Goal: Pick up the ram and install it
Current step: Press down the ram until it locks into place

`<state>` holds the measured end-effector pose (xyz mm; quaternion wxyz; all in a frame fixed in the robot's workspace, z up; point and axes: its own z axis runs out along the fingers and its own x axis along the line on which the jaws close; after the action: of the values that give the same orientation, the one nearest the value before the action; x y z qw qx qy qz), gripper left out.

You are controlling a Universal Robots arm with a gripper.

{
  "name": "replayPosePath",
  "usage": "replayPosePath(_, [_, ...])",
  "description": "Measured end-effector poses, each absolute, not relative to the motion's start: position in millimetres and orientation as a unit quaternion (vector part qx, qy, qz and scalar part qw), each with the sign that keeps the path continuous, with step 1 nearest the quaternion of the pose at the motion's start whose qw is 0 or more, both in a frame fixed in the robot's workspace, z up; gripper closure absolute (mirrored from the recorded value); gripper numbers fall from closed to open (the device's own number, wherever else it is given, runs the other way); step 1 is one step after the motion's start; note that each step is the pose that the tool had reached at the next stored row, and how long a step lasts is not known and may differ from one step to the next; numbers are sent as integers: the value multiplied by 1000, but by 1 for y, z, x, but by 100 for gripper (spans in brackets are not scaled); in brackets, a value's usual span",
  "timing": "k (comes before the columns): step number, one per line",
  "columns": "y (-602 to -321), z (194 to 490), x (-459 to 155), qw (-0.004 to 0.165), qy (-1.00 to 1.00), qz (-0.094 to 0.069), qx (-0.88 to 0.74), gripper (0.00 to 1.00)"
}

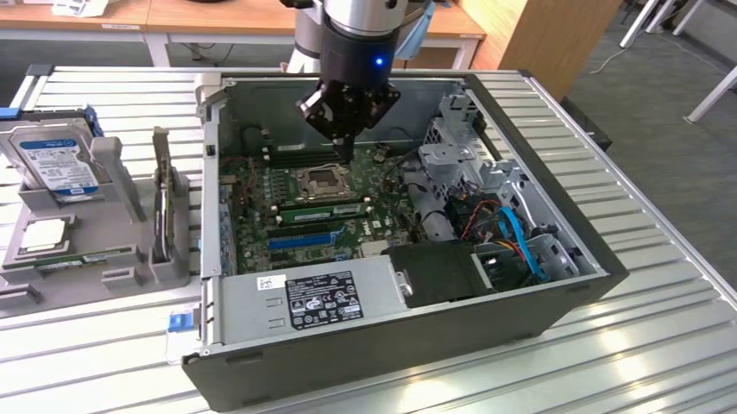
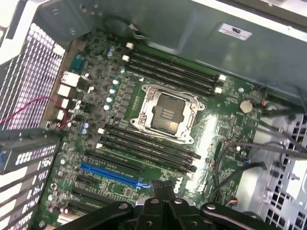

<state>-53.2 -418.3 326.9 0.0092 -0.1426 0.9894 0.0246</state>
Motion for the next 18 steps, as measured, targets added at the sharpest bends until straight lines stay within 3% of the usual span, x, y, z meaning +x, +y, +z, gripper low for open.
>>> replayPosePath(18, [-418,326,-53,3,999,25,-26,90])
